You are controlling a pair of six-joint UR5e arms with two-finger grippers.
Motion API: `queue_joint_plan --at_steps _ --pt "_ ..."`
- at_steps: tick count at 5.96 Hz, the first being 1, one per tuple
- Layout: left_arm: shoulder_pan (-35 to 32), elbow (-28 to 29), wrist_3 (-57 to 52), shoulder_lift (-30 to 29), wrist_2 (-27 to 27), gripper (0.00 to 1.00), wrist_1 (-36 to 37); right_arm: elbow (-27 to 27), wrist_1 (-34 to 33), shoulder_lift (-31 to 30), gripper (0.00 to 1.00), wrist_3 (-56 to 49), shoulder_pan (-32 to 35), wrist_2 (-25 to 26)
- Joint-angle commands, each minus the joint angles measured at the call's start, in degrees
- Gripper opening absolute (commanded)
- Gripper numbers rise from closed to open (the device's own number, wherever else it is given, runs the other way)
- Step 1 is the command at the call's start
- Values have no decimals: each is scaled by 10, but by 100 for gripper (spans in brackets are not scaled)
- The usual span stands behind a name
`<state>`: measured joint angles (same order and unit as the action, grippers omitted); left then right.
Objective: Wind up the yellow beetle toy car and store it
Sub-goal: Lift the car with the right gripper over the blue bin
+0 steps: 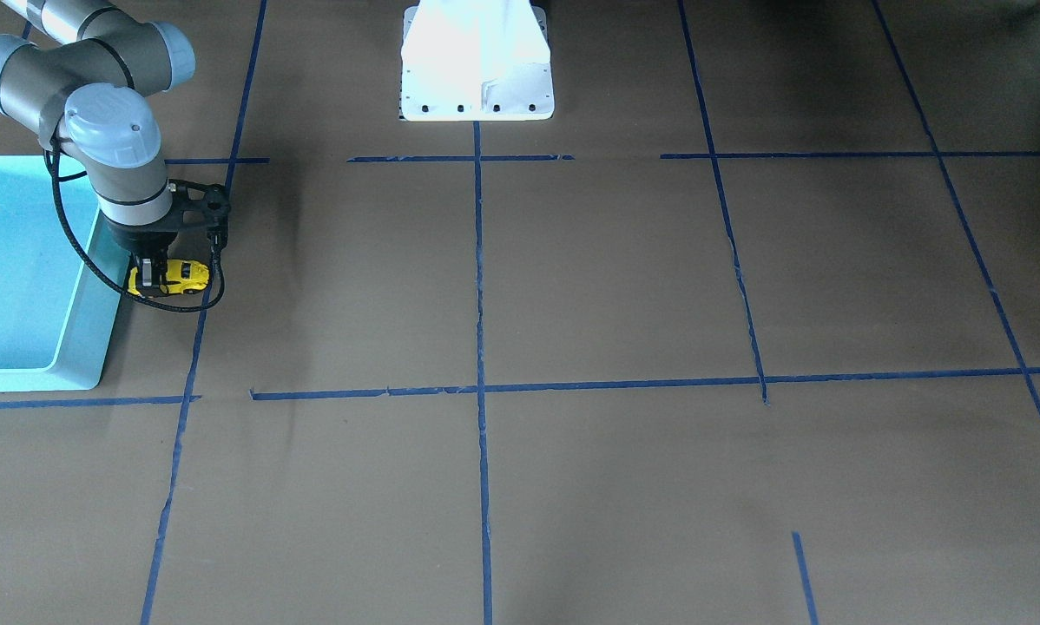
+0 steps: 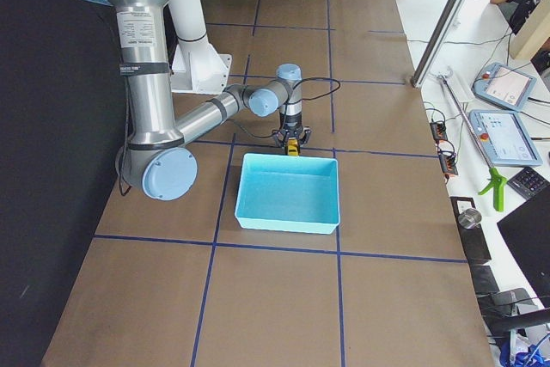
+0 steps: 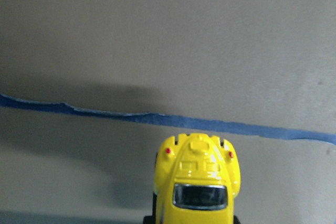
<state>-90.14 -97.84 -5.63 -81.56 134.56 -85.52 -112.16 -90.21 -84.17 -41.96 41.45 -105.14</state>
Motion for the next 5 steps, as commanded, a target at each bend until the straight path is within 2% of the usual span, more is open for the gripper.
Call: queue_joint_plan --at_steps 1,2,3,4,5 --pt "0 1 0 1 0 100 0 -133 -112 -12 0 -1 42 -24" --pt "0 1 0 -1 0 100 0 -148 -140 -26 0 -40 74 -25" --pt "0 1 0 2 0 100 0 -142 -139 -67 0 -120 109 -24" --pt "1 6 0 -4 0 100 0 -133 -136 -118 0 -137 128 -24" --pt "1 12 0 -7 0 100 0 -98 -112 -127 0 -144 130 -23"
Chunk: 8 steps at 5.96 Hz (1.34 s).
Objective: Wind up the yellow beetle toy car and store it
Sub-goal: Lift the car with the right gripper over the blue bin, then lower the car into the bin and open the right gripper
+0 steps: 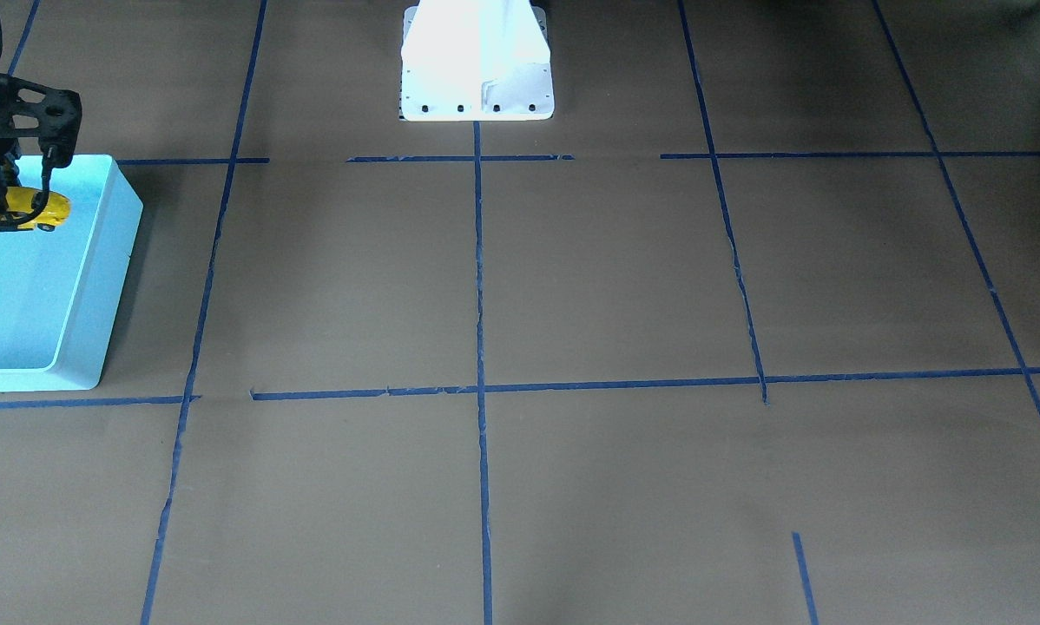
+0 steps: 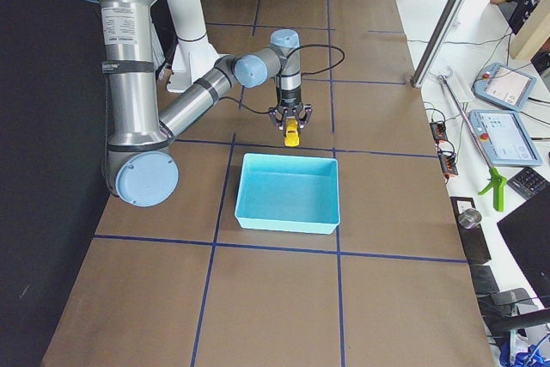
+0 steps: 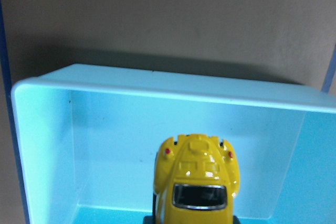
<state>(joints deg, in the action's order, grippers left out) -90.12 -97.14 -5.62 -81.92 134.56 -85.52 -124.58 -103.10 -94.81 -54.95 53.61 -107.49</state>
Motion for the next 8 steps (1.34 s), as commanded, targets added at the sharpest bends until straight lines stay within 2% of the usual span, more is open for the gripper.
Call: queue_joint_plan --at_steps 1,2,3,5,6,8 --pt "-1 5 0 -3 0 100 0 98 111 -22 0 -11 11 -2" --pt "-1 5 0 -3 0 100 0 151 161 -24 0 -7 9 -23" --pt "-1 5 0 -3 0 100 0 179 188 -22 0 4 8 -39" --pt "0 5 0 -4 0 100 0 217 211 -18 0 16 1 -40" --pt "0 5 0 -5 0 100 0 239 254 -18 0 28 -5 -47" --pt "0 4 0 -5 0 100 0 236 256 -18 2 45 -17 -47"
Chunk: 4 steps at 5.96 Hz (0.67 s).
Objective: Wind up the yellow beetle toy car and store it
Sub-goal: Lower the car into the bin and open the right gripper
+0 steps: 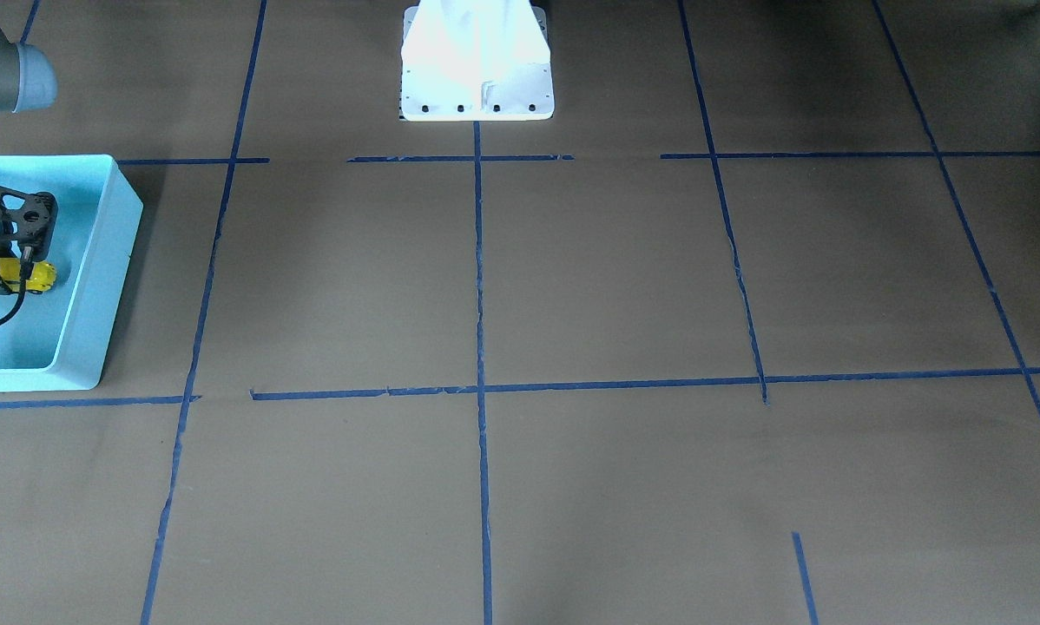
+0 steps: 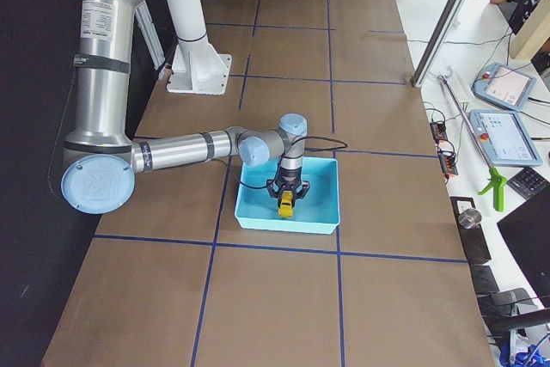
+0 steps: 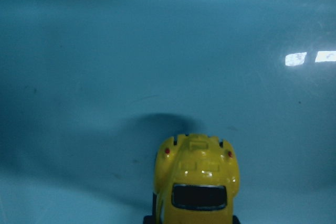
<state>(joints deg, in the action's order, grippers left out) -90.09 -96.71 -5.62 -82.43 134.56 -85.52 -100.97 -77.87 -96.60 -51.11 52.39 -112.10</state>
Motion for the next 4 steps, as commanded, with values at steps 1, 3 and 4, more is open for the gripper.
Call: queue_joint_plan --at_steps 1,3,4 --pt "0 -1 0 0 0 100 0 -5 4 0 18 7 -4 -20" --pt "0 -1 0 1 0 100 0 -11 16 -3 99 8 -3 -21" --pt "0 -1 0 0 0 100 0 -16 27 -5 100 10 -2 -24"
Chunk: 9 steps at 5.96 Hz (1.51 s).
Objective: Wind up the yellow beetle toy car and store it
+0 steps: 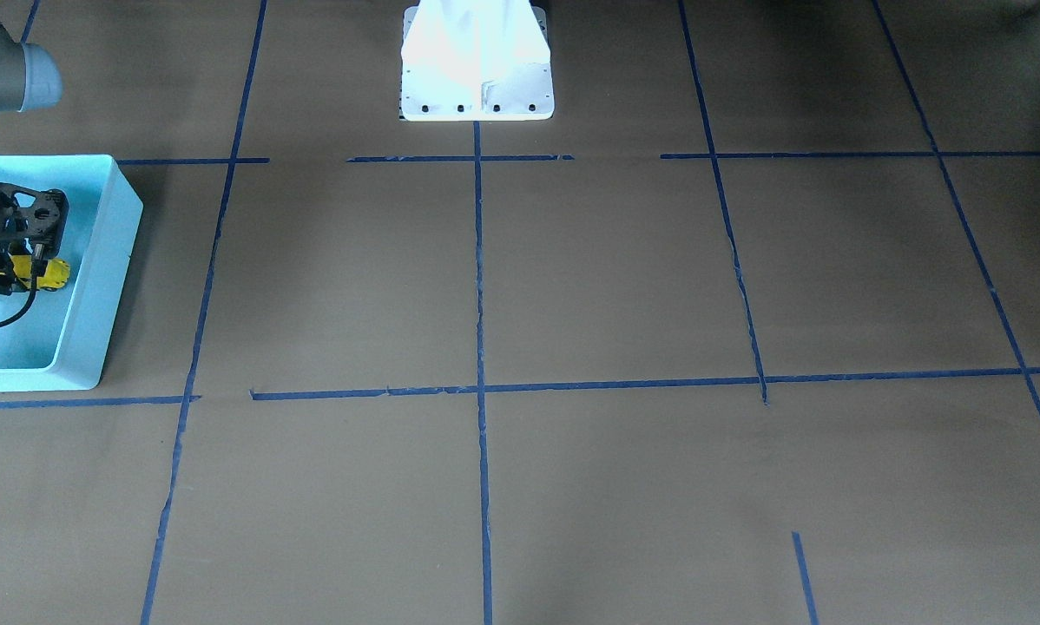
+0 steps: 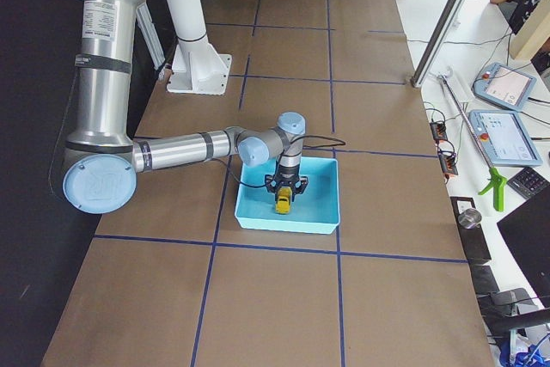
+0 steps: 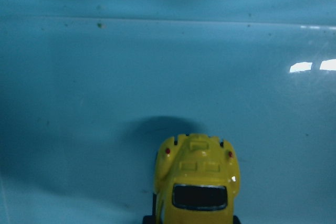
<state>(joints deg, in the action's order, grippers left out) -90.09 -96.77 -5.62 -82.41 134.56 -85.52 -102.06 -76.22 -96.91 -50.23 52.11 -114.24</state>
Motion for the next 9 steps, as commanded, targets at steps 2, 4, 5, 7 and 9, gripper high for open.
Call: queue_joint_plan --at_steps 2,4,5,7,9 --pt "0 0 0 0 0 100 0 -123 6 -83 100 -4 11 -4" --pt "0 -6 0 -1 -1 100 -1 -156 -15 -125 100 -5 122 -94" --pt "1 -8 0 -3 -1 100 -3 -139 -52 -123 100 -4 217 -160" --pt "4 -11 0 -24 -25 100 -4 -66 -210 -77 100 11 386 -198" --pt "4 -7 0 -24 -25 100 -4 -45 -226 -62 100 312 421 -181"
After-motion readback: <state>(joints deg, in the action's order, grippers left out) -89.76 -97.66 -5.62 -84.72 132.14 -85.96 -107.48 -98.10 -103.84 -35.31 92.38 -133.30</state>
